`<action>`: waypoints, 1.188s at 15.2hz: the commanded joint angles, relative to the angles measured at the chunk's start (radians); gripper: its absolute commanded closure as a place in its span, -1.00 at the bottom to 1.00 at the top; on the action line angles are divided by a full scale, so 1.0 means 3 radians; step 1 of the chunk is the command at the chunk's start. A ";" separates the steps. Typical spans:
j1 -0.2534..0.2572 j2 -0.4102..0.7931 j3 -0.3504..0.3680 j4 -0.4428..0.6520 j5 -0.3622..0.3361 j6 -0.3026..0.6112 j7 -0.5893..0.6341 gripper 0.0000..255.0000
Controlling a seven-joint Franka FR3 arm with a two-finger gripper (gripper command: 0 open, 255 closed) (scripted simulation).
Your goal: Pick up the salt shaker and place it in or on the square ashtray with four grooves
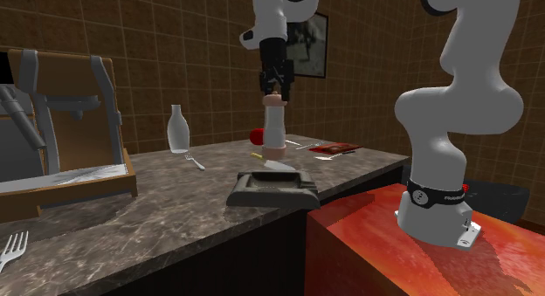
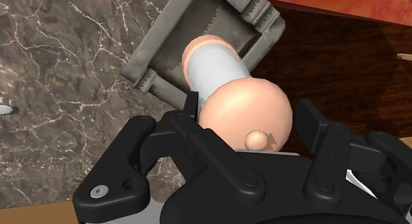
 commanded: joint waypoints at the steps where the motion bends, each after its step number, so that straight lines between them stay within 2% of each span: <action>1: -0.0004 0.0009 -0.0014 -0.0097 -0.0003 0.0106 -0.0013 1.00; 11: -0.0006 0.0118 -0.0087 -0.0447 0.0012 0.0554 -0.0083 1.00; 18: -0.0006 0.0118 -0.0087 -0.0447 0.0012 0.0554 -0.0083 1.00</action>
